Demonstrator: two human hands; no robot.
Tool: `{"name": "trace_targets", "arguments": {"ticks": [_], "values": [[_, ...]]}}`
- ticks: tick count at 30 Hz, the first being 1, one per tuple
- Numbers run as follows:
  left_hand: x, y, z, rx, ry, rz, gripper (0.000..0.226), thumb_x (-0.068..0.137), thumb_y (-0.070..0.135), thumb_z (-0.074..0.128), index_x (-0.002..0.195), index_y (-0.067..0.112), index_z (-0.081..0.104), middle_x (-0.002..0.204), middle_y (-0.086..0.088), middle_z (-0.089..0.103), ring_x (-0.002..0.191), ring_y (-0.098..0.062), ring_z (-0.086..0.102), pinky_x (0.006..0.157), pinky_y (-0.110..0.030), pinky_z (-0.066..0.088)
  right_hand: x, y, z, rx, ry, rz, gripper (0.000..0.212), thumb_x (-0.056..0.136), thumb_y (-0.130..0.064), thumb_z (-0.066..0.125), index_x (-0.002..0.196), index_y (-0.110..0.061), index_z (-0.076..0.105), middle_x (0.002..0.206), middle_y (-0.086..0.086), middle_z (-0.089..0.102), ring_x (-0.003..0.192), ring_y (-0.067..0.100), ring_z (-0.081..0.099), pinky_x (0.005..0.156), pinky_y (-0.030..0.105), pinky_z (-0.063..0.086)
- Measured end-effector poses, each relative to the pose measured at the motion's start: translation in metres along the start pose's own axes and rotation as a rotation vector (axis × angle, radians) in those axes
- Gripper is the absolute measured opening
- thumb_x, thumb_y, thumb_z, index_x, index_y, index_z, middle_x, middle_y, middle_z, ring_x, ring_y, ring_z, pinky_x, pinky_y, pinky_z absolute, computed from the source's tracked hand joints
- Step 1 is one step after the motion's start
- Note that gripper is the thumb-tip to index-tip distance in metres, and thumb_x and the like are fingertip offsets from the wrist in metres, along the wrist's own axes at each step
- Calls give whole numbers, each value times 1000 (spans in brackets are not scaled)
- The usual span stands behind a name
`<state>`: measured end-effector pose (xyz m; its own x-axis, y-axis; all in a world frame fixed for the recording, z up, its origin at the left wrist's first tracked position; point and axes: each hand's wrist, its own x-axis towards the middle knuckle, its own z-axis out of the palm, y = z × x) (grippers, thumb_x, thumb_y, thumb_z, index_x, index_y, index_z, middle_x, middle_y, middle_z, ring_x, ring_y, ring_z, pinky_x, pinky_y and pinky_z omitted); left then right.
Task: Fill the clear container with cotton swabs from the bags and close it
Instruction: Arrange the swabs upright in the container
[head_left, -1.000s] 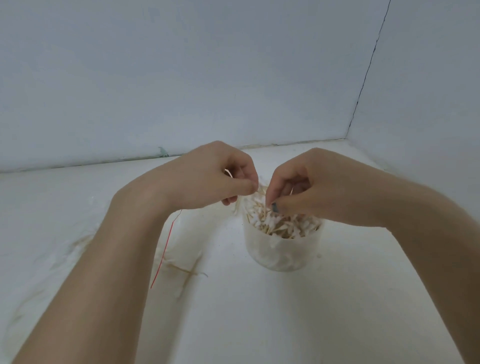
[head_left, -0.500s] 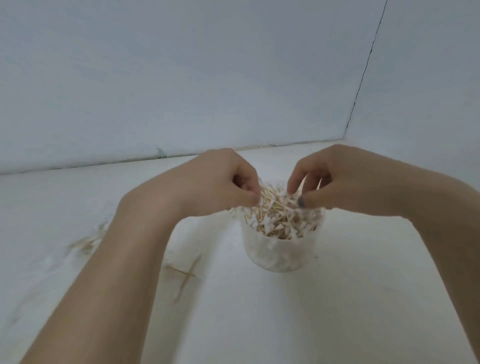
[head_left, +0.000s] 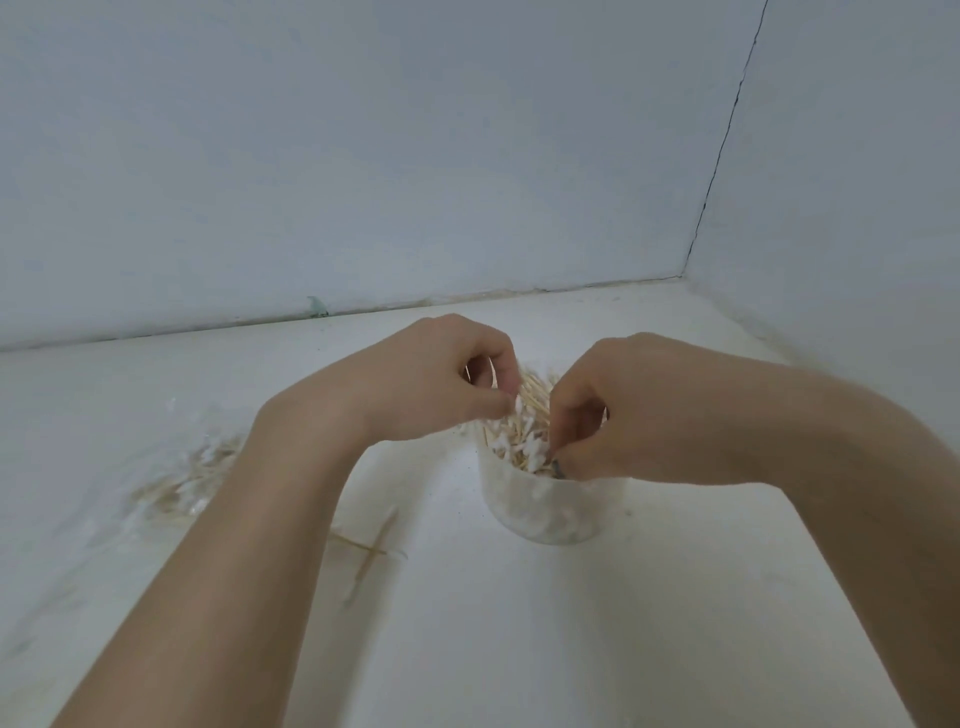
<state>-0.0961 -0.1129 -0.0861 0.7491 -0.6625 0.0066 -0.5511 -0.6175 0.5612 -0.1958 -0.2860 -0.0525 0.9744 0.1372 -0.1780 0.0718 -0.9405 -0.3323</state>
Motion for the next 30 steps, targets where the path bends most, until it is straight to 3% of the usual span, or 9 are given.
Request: {"name": "trace_targets", "arguments": {"ticks": [5, 9, 12, 15, 18, 21, 25, 30], "values": [[1, -3, 2, -24, 27, 8, 19, 88, 39, 74, 75, 30, 63, 66, 14, 56, 58, -5, 48, 57, -18, 38, -3, 15, -19, 157, 44, -13, 12, 81, -20, 67, 80, -31, 71, 78, -11, 73, 66, 8, 68, 69, 33, 57], [2, -5, 2, -10, 77, -22, 29, 96, 48, 59, 75, 28, 59, 79, 10, 63, 63, -4, 50, 66, -26, 40, -12, 26, -32, 235, 29, -26, 25, 87, -10, 61, 88, -33, 70, 79, -9, 76, 59, 9, 68, 68, 28, 53], [3, -4, 6, 8, 60, -33, 41, 94, 53, 62, 76, 17, 55, 68, 9, 52, 56, -6, 44, 62, -26, 37, -13, 26, -34, 249, 68, -49, 17, 84, -13, 66, 87, -30, 69, 81, -9, 77, 66, 11, 71, 71, 30, 55], [3, -2, 6, 31, 51, -15, 30, 88, 47, 72, 72, 25, 61, 65, 13, 50, 56, -4, 43, 60, -20, 36, -13, 17, -31, 222, 150, -82, 16, 82, -13, 67, 79, -28, 72, 75, -12, 75, 65, 6, 71, 72, 32, 59], [2, -1, 5, 18, 28, -13, 25, 83, 45, 79, 72, 28, 64, 64, 14, 46, 54, -4, 41, 50, -13, 32, -12, 4, -20, 149, 107, -101, 22, 81, -17, 65, 76, -36, 74, 70, -19, 71, 63, 1, 67, 69, 27, 59], [1, -1, 7, 5, 4, -22, 28, 78, 47, 81, 74, 27, 62, 67, 13, 45, 55, -5, 38, 53, -19, 32, -7, -3, -11, 112, 59, -109, 23, 83, -23, 63, 78, -41, 75, 71, -23, 68, 64, -1, 64, 61, 16, 52], [2, -6, 4, -54, 11, -9, 29, 90, 47, 69, 75, 24, 58, 74, 11, 55, 61, -8, 45, 62, -25, 39, -5, 3, -14, 160, 40, -99, 35, 85, -11, 58, 79, -41, 75, 74, -16, 72, 52, -1, 55, 52, 16, 43], [3, -12, 4, -64, -6, -13, 24, 83, 40, 77, 72, 41, 55, 77, 13, 56, 63, -7, 48, 62, -27, 40, -4, 1, -10, 302, 44, -146, 29, 86, -9, 58, 84, -33, 74, 78, -12, 75, 71, 1, 70, 66, 20, 56]]}}
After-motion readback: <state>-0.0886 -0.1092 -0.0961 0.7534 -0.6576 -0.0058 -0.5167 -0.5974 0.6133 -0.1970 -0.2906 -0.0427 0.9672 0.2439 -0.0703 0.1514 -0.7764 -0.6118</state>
